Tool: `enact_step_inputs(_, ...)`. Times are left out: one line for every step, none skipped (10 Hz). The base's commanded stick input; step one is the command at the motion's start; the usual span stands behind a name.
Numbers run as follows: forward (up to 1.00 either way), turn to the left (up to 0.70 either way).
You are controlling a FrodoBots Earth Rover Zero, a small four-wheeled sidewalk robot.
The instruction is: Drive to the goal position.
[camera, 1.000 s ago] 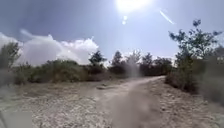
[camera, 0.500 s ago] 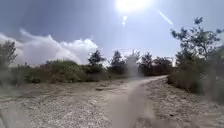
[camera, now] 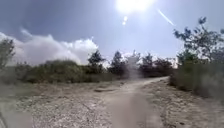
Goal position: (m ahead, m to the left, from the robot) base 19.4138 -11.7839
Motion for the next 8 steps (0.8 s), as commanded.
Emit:
enact_step_inputs(0.45,0.02)
enact_step_inputs(0.45,0.02)
enact_step_inputs(0.45,0.02)
enact_step_inputs(0.45,0.02)
enact_step_inputs(0.45,0.02)
enact_step_inputs(0.45,0.02)
enact_step_inputs(0.45,0.02)
enact_step_inputs(0.45,0.02)
